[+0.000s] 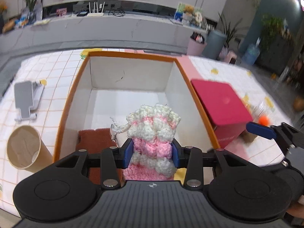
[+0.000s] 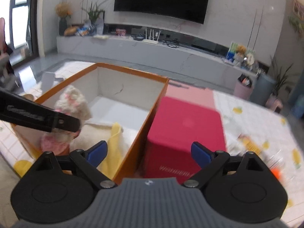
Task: Organize soft objects
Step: 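Lower the pink-and-white crochet into the orange box with the left tool and open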
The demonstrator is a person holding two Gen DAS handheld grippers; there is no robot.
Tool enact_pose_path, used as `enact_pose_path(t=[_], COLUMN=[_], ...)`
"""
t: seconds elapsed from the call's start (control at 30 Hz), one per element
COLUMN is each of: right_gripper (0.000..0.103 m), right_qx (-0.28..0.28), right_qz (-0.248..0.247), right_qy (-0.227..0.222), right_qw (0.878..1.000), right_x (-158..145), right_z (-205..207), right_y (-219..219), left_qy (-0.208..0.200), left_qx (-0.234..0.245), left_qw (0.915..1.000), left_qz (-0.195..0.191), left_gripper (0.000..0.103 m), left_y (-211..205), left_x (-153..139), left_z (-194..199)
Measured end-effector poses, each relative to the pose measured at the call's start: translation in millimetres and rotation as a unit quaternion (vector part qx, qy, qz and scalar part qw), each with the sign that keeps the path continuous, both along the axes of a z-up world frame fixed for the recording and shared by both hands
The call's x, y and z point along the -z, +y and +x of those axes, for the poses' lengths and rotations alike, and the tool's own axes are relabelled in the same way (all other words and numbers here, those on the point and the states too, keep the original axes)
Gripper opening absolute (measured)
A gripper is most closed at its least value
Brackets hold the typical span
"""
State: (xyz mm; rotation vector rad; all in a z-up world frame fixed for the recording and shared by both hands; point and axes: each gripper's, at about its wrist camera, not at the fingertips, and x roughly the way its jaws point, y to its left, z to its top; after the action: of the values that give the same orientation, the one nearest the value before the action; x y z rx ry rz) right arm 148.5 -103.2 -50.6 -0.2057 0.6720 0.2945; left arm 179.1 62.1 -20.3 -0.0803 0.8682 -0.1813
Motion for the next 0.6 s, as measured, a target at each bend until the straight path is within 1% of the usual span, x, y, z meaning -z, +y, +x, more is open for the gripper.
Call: enact_pose_path(t=[0.07,0.1,0.17,0.2,0.23,0.27,0.33,0.4,0.47,0.53,0.6], right_gripper=[0.093,0.093,0.093,0.093,0.092,0.092,0.092,0.092,0.092,0.092,0.092], right_qx=[-0.002,-0.003,0.002,0.007,0.012,0.009,-0.005,-0.007,-0.007,0.002,0.016], right_qz=[0.021,0.027,0.047,0.059,0.069,0.066,0.076,0.08,0.085,0.095,0.112], right_qy=[0.009,0.014,0.026,0.026,0.021,0.02,0.021,0.02,0.017,0.016,0.025], right_qw=[1.0,1.0,0.999,0.998,0.997,0.998,0.997,0.997,0.996,0.995,0.993], right_x=[10.9,14.8,16.0,14.4,12.2,10.3,8.0,6.5,5.2,6.3,5.5], right_z=[-5.7,-6.3,-1.4,0.6,2.7,2.7,2.8,1.3,0.8,0.4,3.5], right_y=[-11.7,-14.4,-21.1,-24.6,-27.2,-28.2,-31.8,-36.5,-39.8,-45.7,-53.8], left_qy=[-0.011,-0.015,-0.011,-0.006,0.002,0.014,0.037,0.05,0.054,0.045,0.033], left_qx=[0.004,0.016,0.034,0.032,0.024,0.023,0.019,0.016,0.007,0.0,-0.013], left_qw=[0.9993,0.9982,0.9942,0.9927,0.9928,0.9924,0.9916,0.9911,0.9908,0.9907,0.9908], left_qz=[0.035,0.055,0.102,0.116,0.117,0.12,0.122,0.123,0.124,0.128,0.13], left_gripper=[0.047,0.047,0.046,0.046,0.046,0.046,0.046,0.048,0.056,0.068,0.069], left_y=[-14.6,-22.2,-38.1,-43.4,-46.5,-49.7,-55.3,-59.0,-59.7,-60.2,-60.1], left_x=[5.8,8.8,16.9,20.1,22.1,24.0,28.3,32.4,36.4,38.0,37.5], left_z=[1.0,2.1,7.6,10.8,14.6,18.2,24.7,28.3,31.4,30.6,27.8])
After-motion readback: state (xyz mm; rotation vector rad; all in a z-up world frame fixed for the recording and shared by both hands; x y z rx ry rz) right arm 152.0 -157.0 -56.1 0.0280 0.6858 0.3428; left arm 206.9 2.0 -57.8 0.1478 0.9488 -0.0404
